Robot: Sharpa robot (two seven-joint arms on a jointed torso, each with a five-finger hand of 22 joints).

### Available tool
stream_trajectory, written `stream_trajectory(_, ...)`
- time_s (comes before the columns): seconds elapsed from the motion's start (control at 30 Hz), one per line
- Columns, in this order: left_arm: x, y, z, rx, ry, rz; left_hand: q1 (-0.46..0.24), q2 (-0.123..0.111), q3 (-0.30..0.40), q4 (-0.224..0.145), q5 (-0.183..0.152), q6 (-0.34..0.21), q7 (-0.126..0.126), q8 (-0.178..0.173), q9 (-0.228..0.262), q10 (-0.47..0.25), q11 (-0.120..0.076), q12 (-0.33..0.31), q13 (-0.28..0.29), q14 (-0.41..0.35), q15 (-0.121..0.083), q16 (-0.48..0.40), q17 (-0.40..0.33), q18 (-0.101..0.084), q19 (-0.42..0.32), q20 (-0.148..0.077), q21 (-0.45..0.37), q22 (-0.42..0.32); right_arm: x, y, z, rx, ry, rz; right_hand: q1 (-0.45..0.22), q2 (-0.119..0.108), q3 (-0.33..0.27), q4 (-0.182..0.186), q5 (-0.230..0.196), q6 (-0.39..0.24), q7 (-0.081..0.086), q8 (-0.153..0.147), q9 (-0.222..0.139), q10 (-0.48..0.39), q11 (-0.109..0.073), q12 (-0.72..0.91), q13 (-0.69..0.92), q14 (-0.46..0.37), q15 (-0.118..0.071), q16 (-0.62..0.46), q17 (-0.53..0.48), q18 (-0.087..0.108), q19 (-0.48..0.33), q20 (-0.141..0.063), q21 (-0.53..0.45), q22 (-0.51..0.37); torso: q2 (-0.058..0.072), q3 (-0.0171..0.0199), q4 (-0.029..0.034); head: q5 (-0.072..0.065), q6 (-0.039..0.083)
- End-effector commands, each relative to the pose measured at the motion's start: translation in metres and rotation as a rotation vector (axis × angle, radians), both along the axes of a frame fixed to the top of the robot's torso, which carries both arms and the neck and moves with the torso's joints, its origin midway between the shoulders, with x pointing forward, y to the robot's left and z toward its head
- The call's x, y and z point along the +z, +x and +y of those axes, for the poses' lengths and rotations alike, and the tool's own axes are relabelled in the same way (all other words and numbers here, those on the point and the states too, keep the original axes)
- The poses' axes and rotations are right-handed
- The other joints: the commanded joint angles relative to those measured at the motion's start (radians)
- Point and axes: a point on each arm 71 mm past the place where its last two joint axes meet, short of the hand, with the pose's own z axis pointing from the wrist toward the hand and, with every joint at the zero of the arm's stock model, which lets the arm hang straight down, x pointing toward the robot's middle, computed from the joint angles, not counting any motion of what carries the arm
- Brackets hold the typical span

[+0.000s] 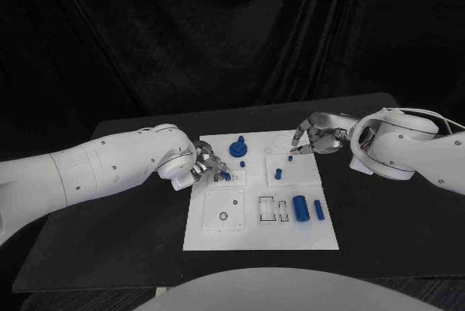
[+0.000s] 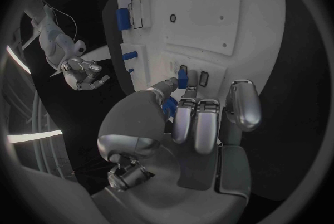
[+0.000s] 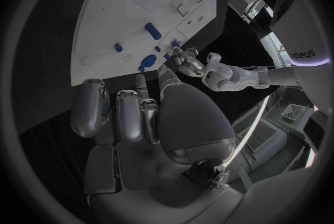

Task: Assemble the parts on the task board

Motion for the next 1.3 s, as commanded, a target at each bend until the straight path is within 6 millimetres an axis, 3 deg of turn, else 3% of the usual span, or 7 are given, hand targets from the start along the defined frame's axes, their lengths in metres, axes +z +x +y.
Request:
stream_trajectory(0.03,-0.0033,-0.0028,-0.0003,0.001,-0.006,-0.004,0.009,0.001,0.000,0.002,-0.001,-0.007,0.002,0.004,0.001,0.033,0.005,-0.003,0.181,0.092,0.009,-0.004,0.248,0.014,-0.006,0.001,-0.004,0.044,-0.0015,-0.0004,-0.0013,-0.011,-0.004,0.005,0.013,0.000,0.000,-0.005,0.002,-0.006,-0.001,-0.006,-0.001,0.090,0.003,-0.004,0.243,0.040,0.005,-0.006,0.000,0.006,-0.007,0.001,-0.003,0.153,0.000,0.0005,-0.0004,0.000,0.000)
stream_trajectory(0.57,-0.0036,-0.0045,-0.0010,-0.003,-0.011,-0.004,0.014,-0.003,-0.003,0.001,-0.002,-0.009,0.002,0.005,0.003,0.028,0.006,-0.008,0.176,0.088,0.009,-0.007,0.243,0.015,-0.010,0.002,-0.008,0.042,-0.0028,-0.0007,-0.0016,-0.011,-0.005,0.008,0.013,0.000,0.000,-0.005,0.002,-0.006,-0.001,-0.006,-0.001,0.090,0.003,-0.004,0.243,0.040,0.005,-0.006,0.000,0.006,-0.007,0.001,-0.003,0.153,0.000,0.0002,-0.0009,0.002,0.000)
stream_trajectory(0.8,-0.0045,-0.0052,-0.0018,-0.009,-0.008,0.003,0.034,-0.010,-0.016,0.002,-0.033,-0.020,0.006,0.004,0.006,0.019,0.008,-0.016,0.167,0.081,0.011,-0.013,0.234,0.015,-0.013,0.004,-0.014,0.043,-0.0038,-0.0009,-0.0011,-0.010,-0.006,0.011,0.013,0.000,0.000,-0.005,0.002,-0.006,-0.001,-0.006,-0.001,0.090,0.003,-0.004,0.243,0.040,0.005,-0.006,0.000,0.006,-0.007,0.001,-0.003,0.153,0.000,0.0006,-0.0011,0.004,0.000)
stream_trajectory(1.3,-0.0057,-0.0063,-0.0007,-0.011,-0.004,0.012,0.035,-0.011,-0.020,0.004,-0.037,-0.021,0.006,0.004,0.006,0.016,0.009,-0.020,0.163,0.079,0.012,-0.016,0.230,0.016,-0.015,0.004,-0.016,0.041,-0.0049,-0.0008,-0.0007,-0.010,-0.009,0.016,0.013,0.001,0.000,-0.006,0.003,-0.007,0.000,-0.006,-0.001,0.088,0.003,-0.005,0.241,0.039,0.006,-0.008,-0.002,0.007,-0.008,0.001,-0.006,0.153,0.000,0.0006,-0.0008,0.004,0.000)
